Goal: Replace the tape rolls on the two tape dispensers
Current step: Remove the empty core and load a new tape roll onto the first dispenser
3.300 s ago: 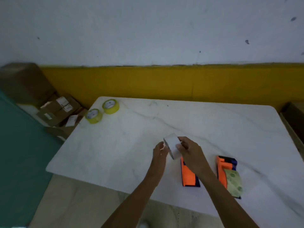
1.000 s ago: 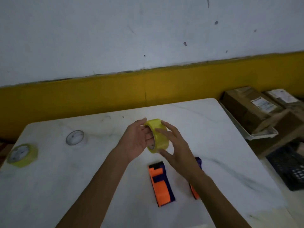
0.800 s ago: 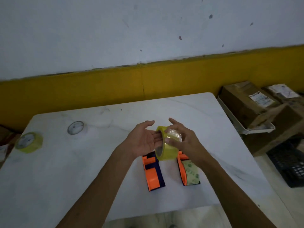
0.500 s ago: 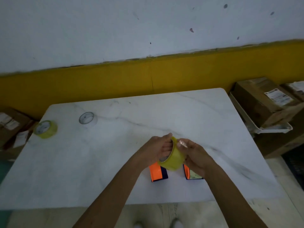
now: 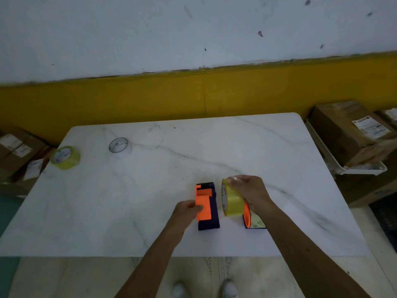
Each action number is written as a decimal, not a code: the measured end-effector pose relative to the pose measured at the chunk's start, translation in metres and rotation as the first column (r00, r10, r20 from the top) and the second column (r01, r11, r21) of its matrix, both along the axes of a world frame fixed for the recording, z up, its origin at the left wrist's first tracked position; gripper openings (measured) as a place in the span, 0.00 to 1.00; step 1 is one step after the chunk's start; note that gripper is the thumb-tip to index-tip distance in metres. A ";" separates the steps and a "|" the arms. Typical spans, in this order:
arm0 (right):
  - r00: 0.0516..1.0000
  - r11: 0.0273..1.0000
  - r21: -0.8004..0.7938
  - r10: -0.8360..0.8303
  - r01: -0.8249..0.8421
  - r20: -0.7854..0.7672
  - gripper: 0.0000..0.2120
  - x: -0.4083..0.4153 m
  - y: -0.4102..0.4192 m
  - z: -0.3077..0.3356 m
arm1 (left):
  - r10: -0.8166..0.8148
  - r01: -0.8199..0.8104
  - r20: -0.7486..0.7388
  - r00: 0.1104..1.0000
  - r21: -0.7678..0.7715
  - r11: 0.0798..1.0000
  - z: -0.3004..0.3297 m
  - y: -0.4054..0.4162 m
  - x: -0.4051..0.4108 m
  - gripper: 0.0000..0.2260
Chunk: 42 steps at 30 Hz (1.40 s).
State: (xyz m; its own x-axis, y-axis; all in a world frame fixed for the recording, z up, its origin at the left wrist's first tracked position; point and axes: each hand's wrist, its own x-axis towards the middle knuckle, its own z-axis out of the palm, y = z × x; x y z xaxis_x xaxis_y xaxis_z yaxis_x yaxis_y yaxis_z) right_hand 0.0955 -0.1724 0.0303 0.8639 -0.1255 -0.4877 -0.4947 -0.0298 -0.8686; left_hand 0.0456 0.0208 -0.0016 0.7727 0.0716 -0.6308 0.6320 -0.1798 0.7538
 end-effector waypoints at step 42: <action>0.854 0.702 -0.611 0.514 -0.367 0.078 0.07 0.028 0.065 -0.037 | -0.227 0.250 0.187 0.956 -0.111 0.962 -0.025 -0.001 -0.022 0.26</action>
State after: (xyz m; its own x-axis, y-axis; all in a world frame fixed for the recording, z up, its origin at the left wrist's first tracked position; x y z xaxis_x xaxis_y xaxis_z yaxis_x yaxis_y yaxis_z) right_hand 0.1233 -0.1079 -0.0064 0.9638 0.1154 -0.2403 -0.0914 -0.7038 -0.7045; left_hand 0.0240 0.0194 -0.0261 0.8540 -0.2029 -0.4791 0.4426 -0.2007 0.8739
